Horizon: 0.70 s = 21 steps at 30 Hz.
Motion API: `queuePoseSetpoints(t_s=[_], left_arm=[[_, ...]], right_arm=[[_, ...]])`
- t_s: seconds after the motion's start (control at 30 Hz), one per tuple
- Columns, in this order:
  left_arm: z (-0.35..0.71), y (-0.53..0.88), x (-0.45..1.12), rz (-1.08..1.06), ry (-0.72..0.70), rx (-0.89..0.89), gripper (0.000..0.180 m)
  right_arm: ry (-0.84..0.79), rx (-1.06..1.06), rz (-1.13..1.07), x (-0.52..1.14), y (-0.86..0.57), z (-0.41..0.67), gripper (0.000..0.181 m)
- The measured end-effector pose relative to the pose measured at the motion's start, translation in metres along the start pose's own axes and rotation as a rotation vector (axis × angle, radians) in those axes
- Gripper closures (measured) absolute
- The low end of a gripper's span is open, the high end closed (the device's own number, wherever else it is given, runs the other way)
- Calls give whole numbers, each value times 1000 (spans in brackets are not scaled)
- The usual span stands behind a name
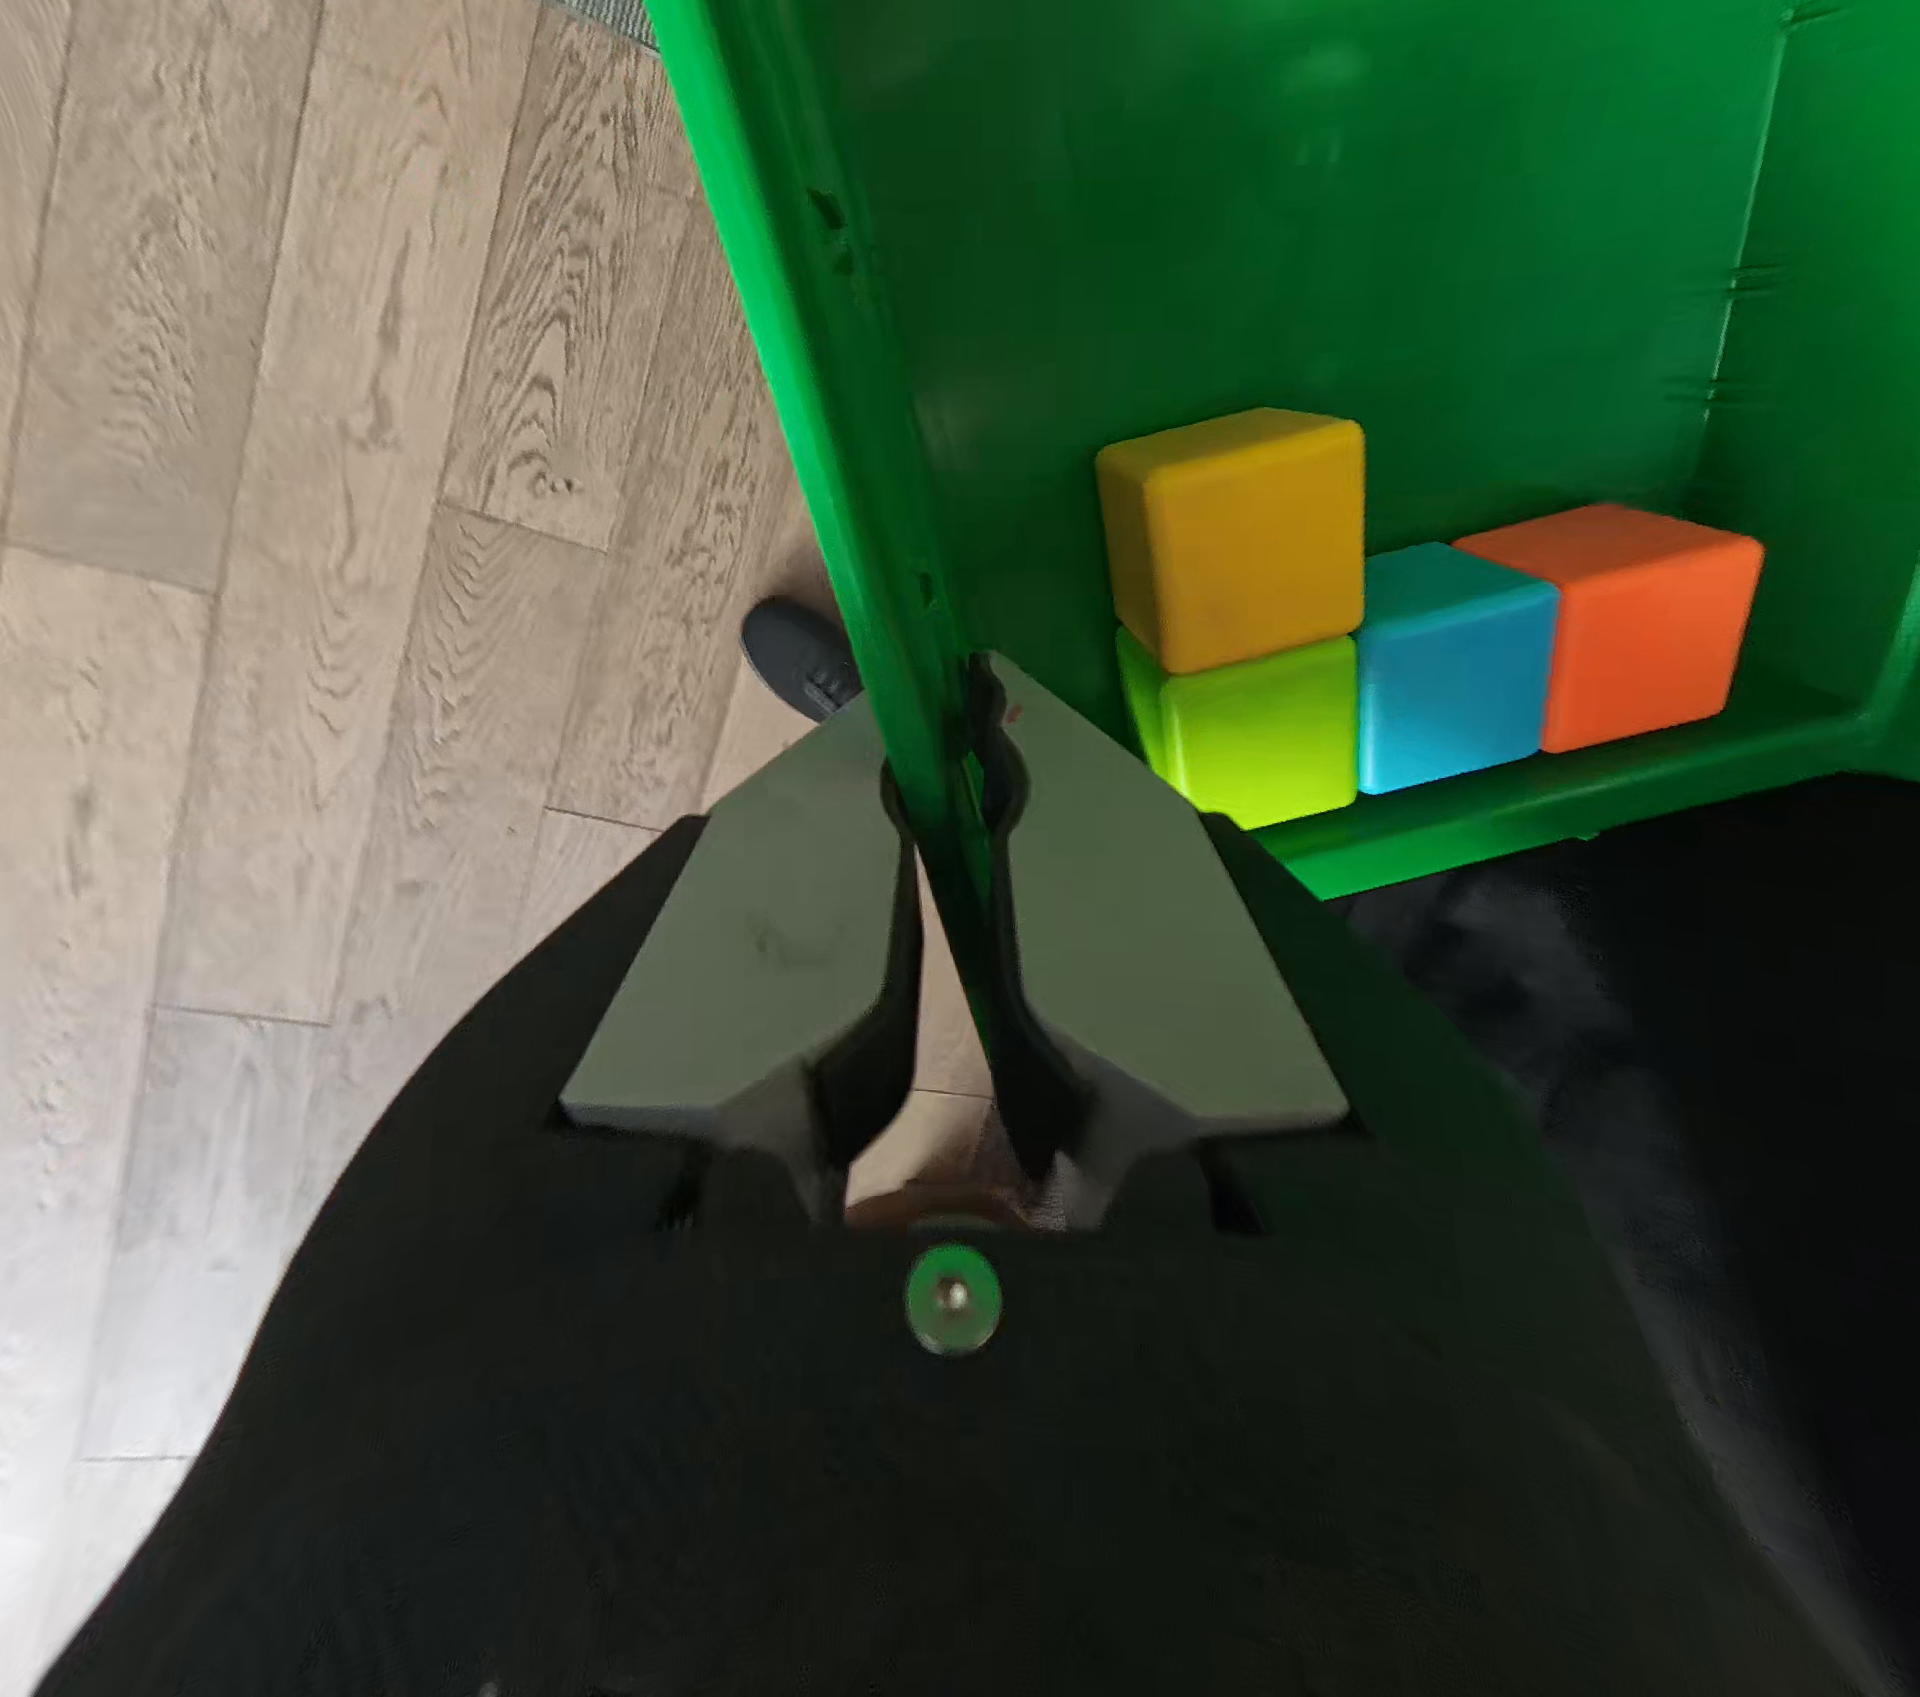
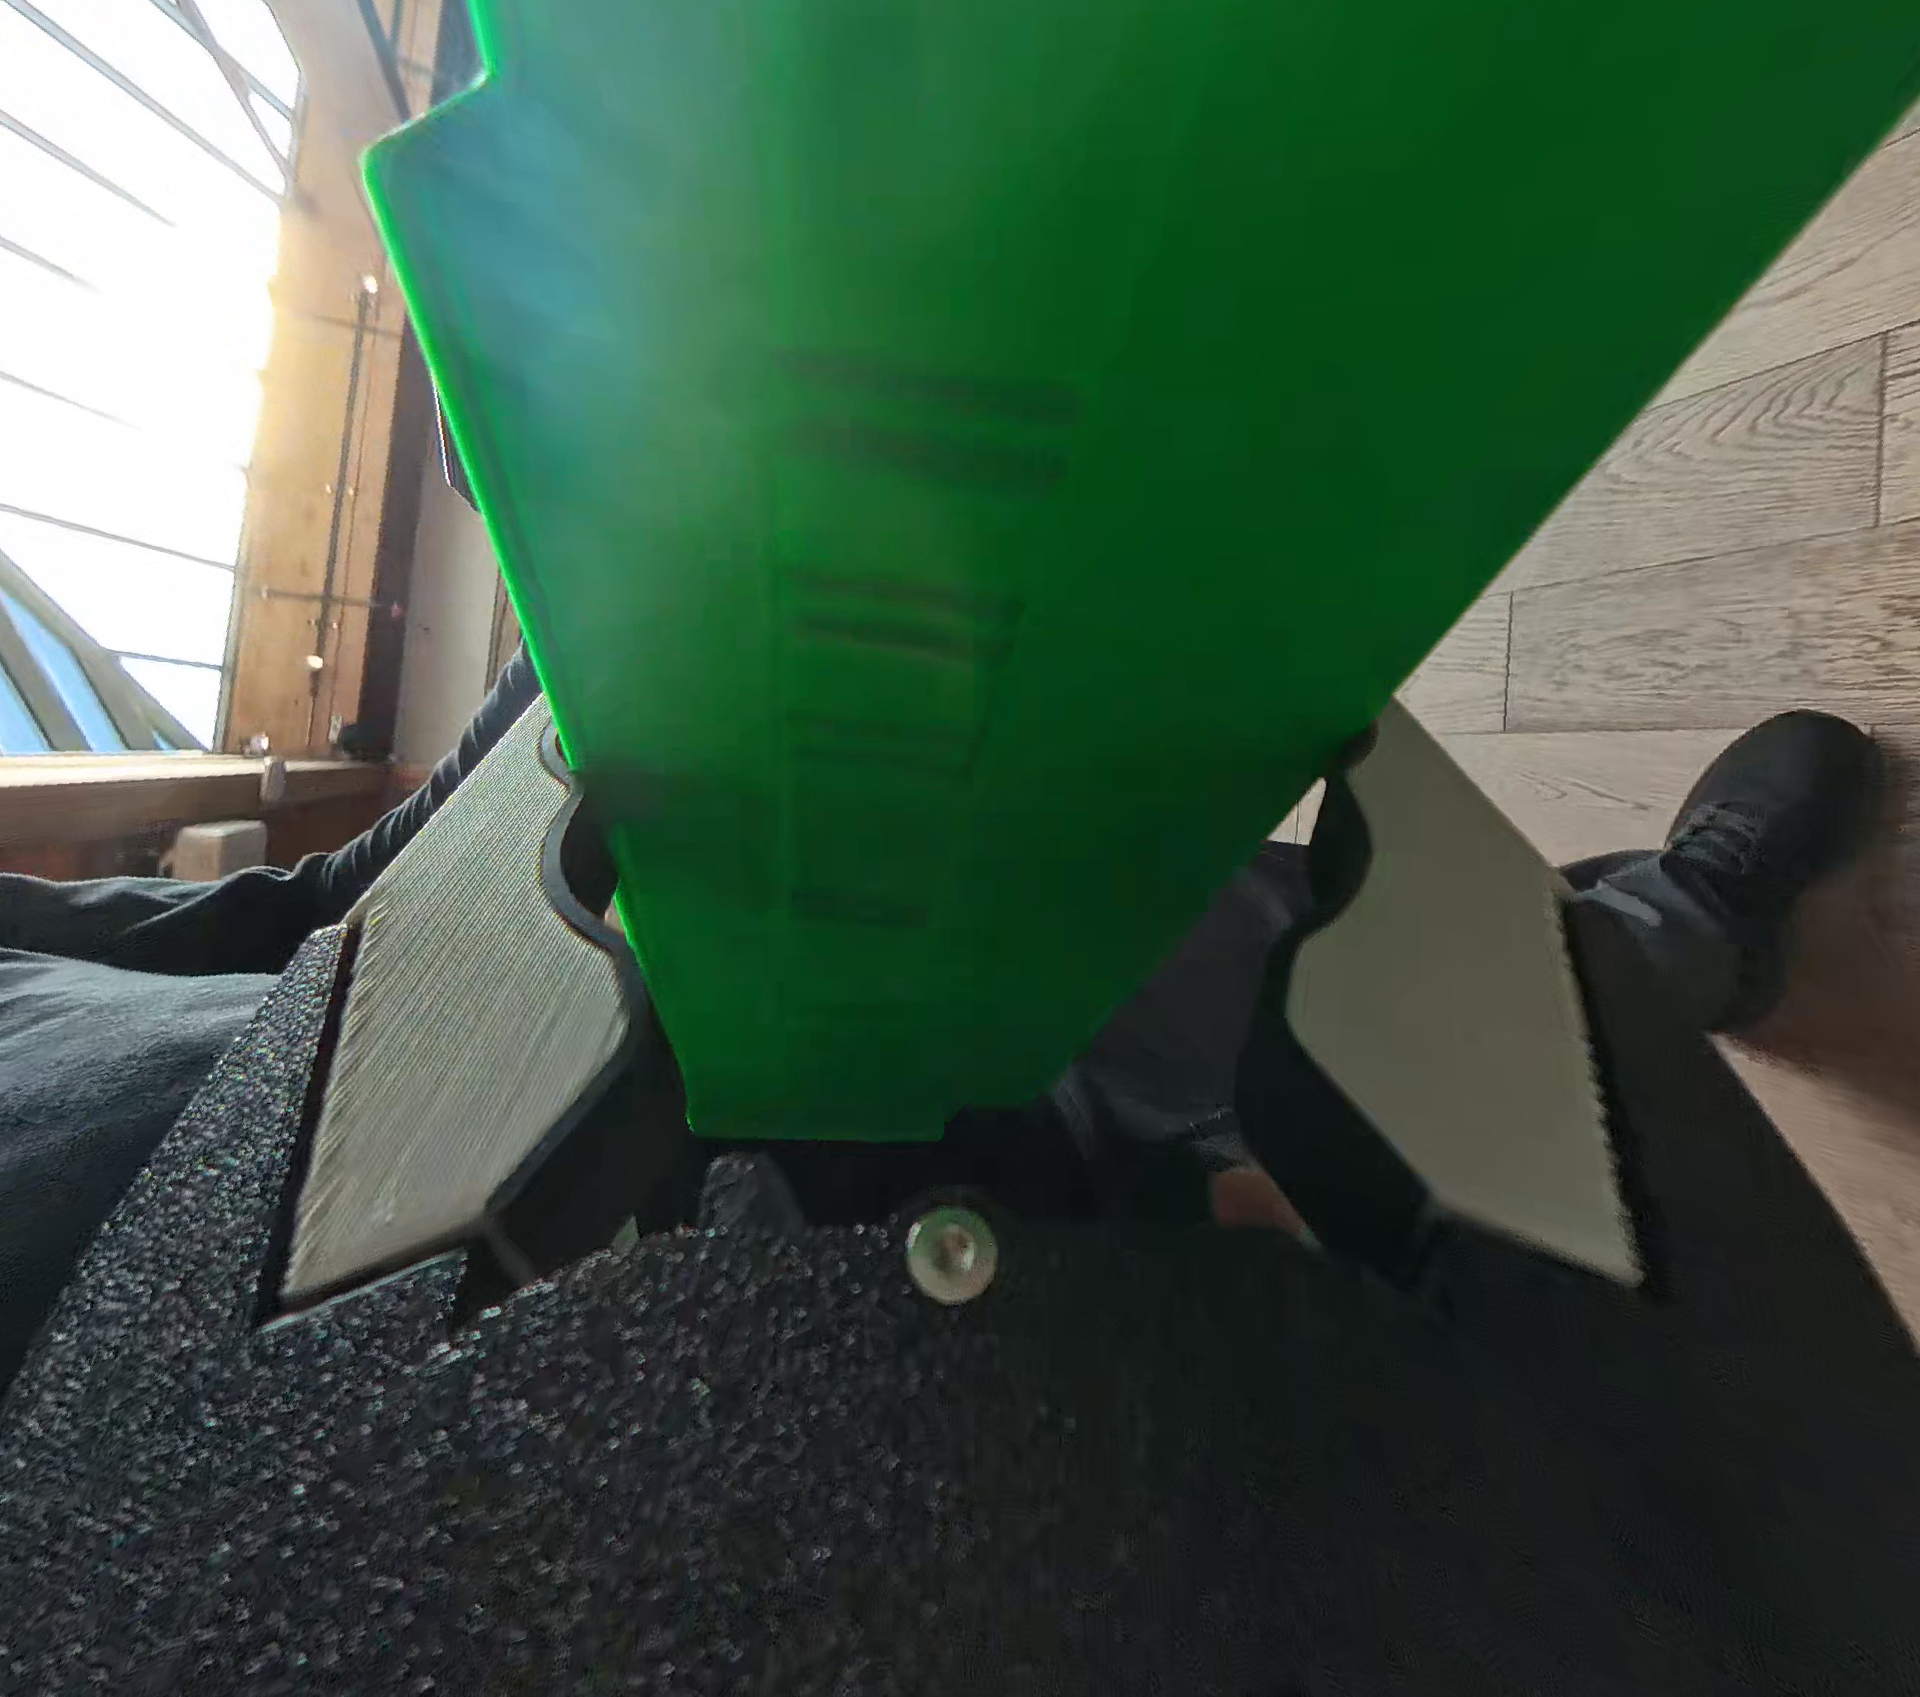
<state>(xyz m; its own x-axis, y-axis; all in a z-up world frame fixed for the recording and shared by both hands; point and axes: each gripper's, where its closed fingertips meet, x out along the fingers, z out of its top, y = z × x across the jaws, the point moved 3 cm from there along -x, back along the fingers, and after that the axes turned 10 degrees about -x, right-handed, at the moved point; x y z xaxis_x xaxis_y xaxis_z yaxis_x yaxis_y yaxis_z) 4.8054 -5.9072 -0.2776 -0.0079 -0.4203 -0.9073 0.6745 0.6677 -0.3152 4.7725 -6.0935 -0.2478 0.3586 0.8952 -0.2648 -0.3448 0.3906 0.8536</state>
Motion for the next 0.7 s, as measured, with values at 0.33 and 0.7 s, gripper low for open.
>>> queuePoseSetpoints(t_s=[0.33,0.7], left_arm=[[295,59,51,-60,121,381,178],[632,35,160,-64,192,479,178]], right_arm=[[-366,55,-161,-57,-102,194,45],[-524,107,-181,-207,-284,432,45]])
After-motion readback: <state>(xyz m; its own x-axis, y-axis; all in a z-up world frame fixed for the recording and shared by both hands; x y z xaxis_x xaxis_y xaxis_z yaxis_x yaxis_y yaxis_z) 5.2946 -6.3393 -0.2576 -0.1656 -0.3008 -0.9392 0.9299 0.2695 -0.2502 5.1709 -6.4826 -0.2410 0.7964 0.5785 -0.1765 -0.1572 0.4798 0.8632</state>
